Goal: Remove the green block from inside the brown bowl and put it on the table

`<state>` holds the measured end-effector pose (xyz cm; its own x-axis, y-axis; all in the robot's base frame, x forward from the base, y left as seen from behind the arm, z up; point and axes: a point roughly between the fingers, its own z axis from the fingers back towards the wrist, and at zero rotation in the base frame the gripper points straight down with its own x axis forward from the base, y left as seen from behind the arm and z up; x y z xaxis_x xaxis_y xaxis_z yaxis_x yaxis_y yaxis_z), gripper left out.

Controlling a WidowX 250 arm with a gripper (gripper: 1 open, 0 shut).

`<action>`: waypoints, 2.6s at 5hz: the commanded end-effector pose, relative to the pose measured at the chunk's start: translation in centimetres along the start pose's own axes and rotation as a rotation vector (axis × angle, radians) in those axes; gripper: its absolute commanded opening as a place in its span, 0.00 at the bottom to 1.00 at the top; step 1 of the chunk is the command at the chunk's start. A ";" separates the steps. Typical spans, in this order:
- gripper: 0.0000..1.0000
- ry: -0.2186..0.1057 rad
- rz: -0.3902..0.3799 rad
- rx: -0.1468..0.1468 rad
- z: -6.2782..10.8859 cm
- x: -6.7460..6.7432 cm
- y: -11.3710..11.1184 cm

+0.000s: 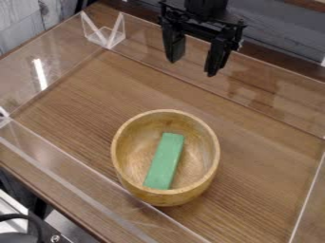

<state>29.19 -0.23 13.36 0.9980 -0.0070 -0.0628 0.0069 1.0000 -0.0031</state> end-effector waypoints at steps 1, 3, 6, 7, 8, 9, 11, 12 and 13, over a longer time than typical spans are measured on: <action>1.00 0.038 0.007 0.005 -1.6 -2.6 -0.1; 1.00 0.046 0.006 0.011 -5.0 -8.8 -1.1; 1.00 0.006 -0.003 -0.007 -8.4 -9.1 -1.9; 1.00 0.000 -0.004 -0.013 -8.7 -9.0 -2.0; 1.00 -0.006 -0.003 -0.019 -9.1 -8.9 -2.0; 1.00 -0.008 -0.001 -0.024 -9.4 -8.8 -2.0; 1.00 -0.010 0.006 -0.034 -10.1 -8.6 -1.9; 0.00 -0.007 0.010 -0.039 -10.4 -8.6 -2.0; 0.00 0.005 0.014 -0.044 -10.1 -8.8 -2.1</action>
<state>19.13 -2.35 3.14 0.9949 0.0002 -0.1007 -0.0046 0.9991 -0.0433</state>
